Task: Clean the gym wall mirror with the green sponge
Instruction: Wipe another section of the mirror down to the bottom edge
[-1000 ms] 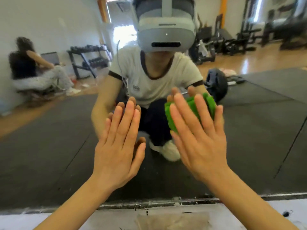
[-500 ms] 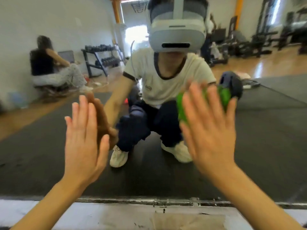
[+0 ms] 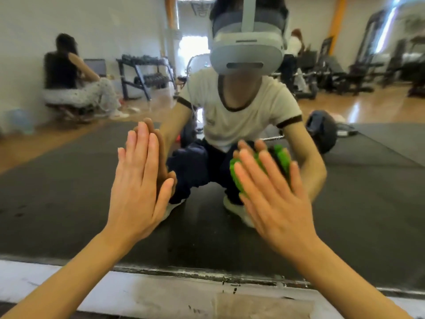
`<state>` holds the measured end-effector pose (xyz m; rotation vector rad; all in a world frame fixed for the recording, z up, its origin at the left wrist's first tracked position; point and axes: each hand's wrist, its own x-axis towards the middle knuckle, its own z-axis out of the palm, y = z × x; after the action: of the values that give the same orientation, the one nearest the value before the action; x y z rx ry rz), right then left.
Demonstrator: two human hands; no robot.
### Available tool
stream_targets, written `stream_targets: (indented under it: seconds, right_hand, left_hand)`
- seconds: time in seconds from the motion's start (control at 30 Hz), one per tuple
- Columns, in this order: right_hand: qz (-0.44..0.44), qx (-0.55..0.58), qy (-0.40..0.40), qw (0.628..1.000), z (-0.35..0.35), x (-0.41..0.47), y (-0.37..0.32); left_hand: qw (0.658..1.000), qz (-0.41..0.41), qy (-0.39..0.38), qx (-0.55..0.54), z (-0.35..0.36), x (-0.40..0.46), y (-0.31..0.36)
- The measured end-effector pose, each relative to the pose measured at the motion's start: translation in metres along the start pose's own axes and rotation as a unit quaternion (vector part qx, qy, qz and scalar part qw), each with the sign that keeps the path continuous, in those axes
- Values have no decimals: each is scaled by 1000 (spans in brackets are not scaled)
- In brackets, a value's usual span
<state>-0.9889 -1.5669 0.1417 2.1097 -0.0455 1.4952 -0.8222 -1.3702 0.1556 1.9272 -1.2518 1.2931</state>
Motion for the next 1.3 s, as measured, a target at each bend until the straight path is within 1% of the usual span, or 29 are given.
stream_targets:
  seconds: [0.07,0.1,0.13,0.17,0.2,0.27,0.3,0.37,0.4,0.43,0.47,0.5,0.53,0.6,0.63,0.67,0.7,0.73,0.8,0.9,0.93,0.97,1.0,1.07,1.13,1.17,1.2,1.23,1.3]
  right_hand:
    - [103,37,60,992,-5,60,13]
    - [138,39,86,986,-5,81,14]
    - [161,33,103,981,-3,93,11]
    - [162,26,103,981,-1,95,3]
    - [136,17,88,987,5,84,-10]
    - [36,-3,16,999,16,33,-44]
    - [-15,-21,-32,999,20,4,-57]
    - [-83,-47,-111,989,18,-32,-64]
    - [-105,-49,-123,986,16,-32,-61]
    - [-117,-46,-111,986,14,-22,-55]
    - [-108,-40,-76,990,12,-2,-49]
    - [-69,-21,-33,997,9,26,-42]
    - [-11,-1,0,1000,6,58,-34]
    - [89,35,57,994,4,110,-25]
    - [119,39,84,989,6,125,-27]
    - [129,39,95,986,8,130,-33]
    - [119,34,86,989,11,125,-43]
    - [88,29,62,994,17,108,-58]
    - [-14,7,-11,1000,25,53,-86]
    - [-157,-29,-114,981,25,-6,-91]
    - [-184,-33,-122,975,22,-5,-87]
    - [-186,-30,-106,976,20,9,-82]
    - [-156,-17,-70,985,19,33,-79]
    - [-26,28,7,999,19,100,-72]
    - [88,49,84,991,22,154,-75]
    - [116,46,106,987,26,166,-81]
    - [114,38,102,987,28,166,-92]
    - [90,27,74,993,32,151,-107]
    - [2,12,-16,1000,40,87,-136]
  left_hand:
    - [1000,-4,2,-3,1,0,0]
    - [1000,-4,2,-4,1,1,1]
    - [1000,-2,3,-3,1,1,0]
    - [1000,3,3,-2,1,1,0]
    - [1000,10,2,-1,1,1,-1]
    - [1000,30,-4,-2,-1,0,-3]
    - [999,37,-8,-4,-3,-1,-6]
    - [999,41,-10,-10,-11,-4,-16]
    - [999,35,-7,-13,-16,-6,-22]
    - [1000,25,-4,-13,-21,-9,-30]
    - [1000,13,-2,-12,-26,-11,-38]
    - [1000,2,3,-7,-29,-13,-47]
    - [1000,-7,7,-3,-32,-15,-56]
    - [1000,-26,5,1,-34,-15,-71]
    - [999,-33,6,0,-33,-15,-76]
    - [999,-37,10,-1,-32,-14,-79]
    - [999,-38,16,-2,-30,-13,-81]
    - [999,-37,25,-2,-27,-13,-82]
    - [999,-33,39,-3,-23,-13,-82]
    - [999,-27,42,-8,-22,-14,-84]
    - [999,-27,42,-9,-22,-14,-84]
    - [999,-27,44,-10,-21,-14,-85]
    - [998,-26,48,-10,-20,-15,-85]
    - [998,-24,52,-7,-19,-14,-85]
    - [998,-25,52,-9,-19,-14,-84]
    - [998,-26,52,-12,-19,-13,-85]
    - [998,-26,51,-15,-20,-14,-85]
    - [998,-24,51,-16,-19,-14,-85]
    - [998,-16,53,-13,-19,-14,-85]
